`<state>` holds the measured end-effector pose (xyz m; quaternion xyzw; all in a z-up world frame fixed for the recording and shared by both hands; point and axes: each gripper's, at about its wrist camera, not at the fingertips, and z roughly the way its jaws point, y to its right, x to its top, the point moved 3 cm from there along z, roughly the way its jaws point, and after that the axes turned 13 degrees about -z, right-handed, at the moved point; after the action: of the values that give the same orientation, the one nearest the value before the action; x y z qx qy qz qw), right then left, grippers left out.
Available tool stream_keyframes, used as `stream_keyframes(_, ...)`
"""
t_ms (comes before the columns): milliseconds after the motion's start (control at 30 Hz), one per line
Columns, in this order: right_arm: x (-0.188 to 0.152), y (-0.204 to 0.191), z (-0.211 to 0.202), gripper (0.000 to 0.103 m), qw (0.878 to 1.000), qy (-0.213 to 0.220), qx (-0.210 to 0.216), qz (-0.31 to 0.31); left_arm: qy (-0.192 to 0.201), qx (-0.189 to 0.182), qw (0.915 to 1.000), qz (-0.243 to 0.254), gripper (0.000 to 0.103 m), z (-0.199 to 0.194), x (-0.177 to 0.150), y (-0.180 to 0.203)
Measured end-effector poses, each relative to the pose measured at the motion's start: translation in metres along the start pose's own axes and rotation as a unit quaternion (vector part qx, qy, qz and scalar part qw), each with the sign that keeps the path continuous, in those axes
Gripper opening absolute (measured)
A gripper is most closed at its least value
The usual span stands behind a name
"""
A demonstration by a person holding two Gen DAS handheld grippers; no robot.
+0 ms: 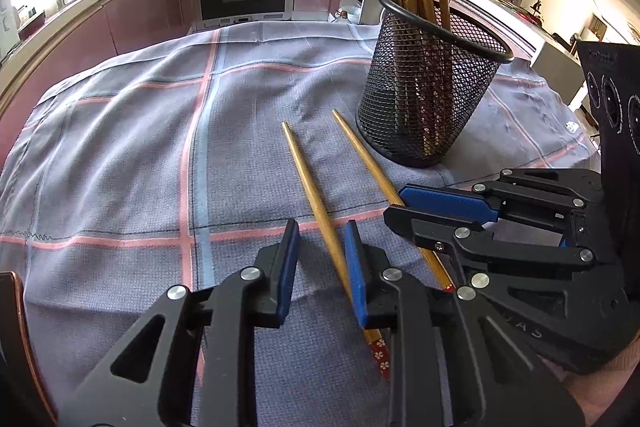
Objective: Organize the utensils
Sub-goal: 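Close the right tool on one chopstick while the left tool grasps the other, then raise both held chopsticks upright and carry them toward the mesh cup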
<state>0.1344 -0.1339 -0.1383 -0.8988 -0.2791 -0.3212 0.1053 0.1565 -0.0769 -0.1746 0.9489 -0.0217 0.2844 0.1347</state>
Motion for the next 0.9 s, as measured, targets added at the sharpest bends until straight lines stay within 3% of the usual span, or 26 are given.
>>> stream_keyframes(267, -0.001, 0.005, 0.000, 0.006, 1.000, 0.004, 0.005, 0.016, -0.001, -0.003, 0.9999, -0.016, 0.012, 0.000, -0.002, 0.000)
stream_keyframes(900, -0.005, 0.011, -0.020, 0.006, 0.998, 0.029, 0.034, 0.035, 0.007, -0.013, 0.9990, -0.043, 0.008, -0.014, -0.006, -0.003)
